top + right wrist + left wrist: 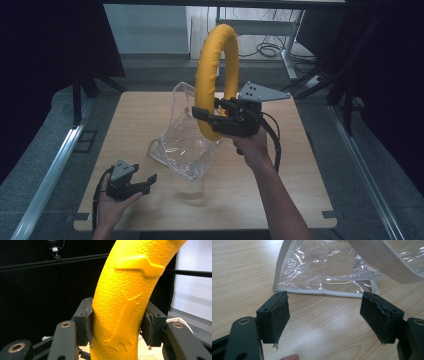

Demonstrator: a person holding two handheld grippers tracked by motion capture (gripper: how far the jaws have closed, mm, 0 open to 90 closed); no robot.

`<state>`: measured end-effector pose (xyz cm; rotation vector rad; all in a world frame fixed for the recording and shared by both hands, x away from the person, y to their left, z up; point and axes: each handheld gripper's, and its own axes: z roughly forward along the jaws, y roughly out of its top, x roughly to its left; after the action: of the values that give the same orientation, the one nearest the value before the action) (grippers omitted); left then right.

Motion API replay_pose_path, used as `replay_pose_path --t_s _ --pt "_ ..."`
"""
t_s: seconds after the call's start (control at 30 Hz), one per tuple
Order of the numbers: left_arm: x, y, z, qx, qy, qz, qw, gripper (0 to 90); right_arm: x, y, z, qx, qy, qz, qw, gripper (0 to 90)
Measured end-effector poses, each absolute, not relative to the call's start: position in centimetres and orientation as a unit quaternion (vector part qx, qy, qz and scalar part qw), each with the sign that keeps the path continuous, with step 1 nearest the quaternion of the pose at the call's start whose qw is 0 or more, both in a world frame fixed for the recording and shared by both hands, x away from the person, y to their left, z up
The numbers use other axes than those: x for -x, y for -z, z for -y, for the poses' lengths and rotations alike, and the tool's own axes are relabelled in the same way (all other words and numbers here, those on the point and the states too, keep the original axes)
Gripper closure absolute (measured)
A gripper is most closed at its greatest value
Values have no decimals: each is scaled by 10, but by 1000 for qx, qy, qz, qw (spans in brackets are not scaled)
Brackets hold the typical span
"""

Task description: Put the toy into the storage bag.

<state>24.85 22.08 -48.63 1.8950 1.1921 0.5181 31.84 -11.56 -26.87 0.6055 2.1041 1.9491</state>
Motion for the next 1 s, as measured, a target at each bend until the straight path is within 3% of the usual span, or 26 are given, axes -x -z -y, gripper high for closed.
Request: replay_pose_path --t_s 1.0 --pt "-249 487 -221 -751 -205 -475 410 235 -312 277 81 -171 -663 -725 73 497"
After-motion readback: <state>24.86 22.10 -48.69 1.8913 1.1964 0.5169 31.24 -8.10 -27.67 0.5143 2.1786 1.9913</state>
